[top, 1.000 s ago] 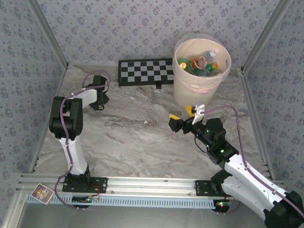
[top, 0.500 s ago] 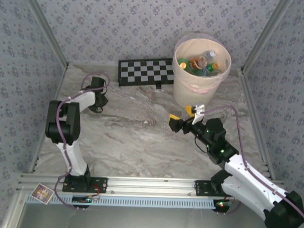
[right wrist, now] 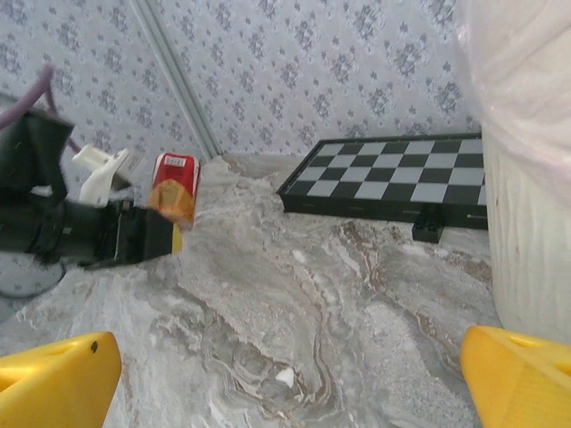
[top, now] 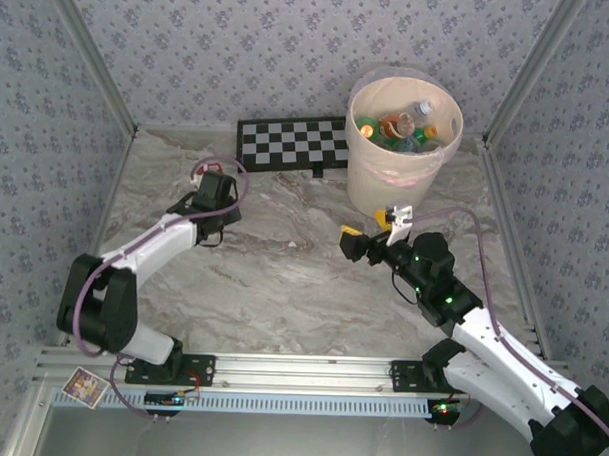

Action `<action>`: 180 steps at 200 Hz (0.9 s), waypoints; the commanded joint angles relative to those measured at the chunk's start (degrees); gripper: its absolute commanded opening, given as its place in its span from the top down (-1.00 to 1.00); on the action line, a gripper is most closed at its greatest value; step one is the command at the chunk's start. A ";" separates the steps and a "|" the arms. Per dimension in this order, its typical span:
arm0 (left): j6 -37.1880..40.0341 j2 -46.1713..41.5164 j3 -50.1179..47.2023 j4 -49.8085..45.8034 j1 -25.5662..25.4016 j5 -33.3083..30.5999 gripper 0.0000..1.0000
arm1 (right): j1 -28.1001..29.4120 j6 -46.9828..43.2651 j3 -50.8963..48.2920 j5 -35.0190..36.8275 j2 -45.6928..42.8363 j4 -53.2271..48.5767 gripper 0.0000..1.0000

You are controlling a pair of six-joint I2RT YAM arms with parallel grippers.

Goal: Put the plastic bottles in the bin

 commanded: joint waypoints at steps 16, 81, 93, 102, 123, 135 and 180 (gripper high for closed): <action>9.72 -11.60 -7.04 7.81 -4.97 4.72 0.41 | 0.02 3.09 9.11 -0.28 0.83 -7.58 -0.99; 15.95 -27.06 -15.39 11.77 -16.37 6.11 0.39 | 0.34 8.82 24.16 -10.91 12.33 -13.35 -0.98; 17.02 -28.99 -16.39 12.08 -18.81 6.01 0.39 | 0.87 9.50 27.38 -12.15 15.32 -15.08 -0.95; 18.02 -30.41 -17.02 12.08 -20.63 5.50 0.39 | 1.45 9.94 29.42 -12.74 17.41 -16.28 -0.93; 19.81 -32.92 -17.79 11.97 -24.22 4.79 0.39 | 3.54 10.36 33.18 -13.43 22.09 -18.03 -0.88; 20.84 -33.49 -17.63 11.53 -25.88 4.54 0.39 | 4.86 10.40 35.11 -13.62 24.54 -18.74 -0.87; 23.85 -33.72 -16.20 9.06 -30.20 0.48 0.39 | 8.88 10.67 42.39 -12.71 32.49 -22.37 -0.87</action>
